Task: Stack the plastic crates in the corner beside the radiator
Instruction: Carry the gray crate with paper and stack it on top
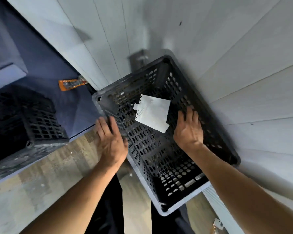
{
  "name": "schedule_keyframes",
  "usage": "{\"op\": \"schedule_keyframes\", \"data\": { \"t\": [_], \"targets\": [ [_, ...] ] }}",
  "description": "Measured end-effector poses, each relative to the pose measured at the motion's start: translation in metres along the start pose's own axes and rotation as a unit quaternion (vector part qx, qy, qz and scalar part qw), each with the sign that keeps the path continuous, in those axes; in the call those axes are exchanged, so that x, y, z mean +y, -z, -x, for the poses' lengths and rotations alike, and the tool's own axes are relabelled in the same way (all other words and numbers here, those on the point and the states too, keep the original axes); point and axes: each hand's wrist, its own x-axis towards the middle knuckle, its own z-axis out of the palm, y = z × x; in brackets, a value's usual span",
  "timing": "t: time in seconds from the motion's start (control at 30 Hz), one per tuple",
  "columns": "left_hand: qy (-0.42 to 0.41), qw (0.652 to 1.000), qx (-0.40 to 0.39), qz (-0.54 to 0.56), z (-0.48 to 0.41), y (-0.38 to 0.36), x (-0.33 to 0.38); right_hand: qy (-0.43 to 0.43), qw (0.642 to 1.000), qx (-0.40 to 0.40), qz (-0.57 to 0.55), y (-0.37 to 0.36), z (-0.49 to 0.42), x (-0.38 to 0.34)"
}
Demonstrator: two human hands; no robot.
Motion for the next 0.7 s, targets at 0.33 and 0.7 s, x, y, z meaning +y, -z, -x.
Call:
{"op": "schedule_keyframes", "data": {
  "t": [0.33,0.7],
  "targets": [
    [-0.305,0.946,-0.021,-0.111,-0.004,0.003,-0.037,-0.124,0.975,-0.129,-0.129,-0.03,0.073,-0.082],
    [-0.457,0.856,-0.15,-0.189,-0.033,0.008,-0.037,-0.165,0.935,-0.12,-0.291,-0.071,0.118,-0.114]
  ]
}}
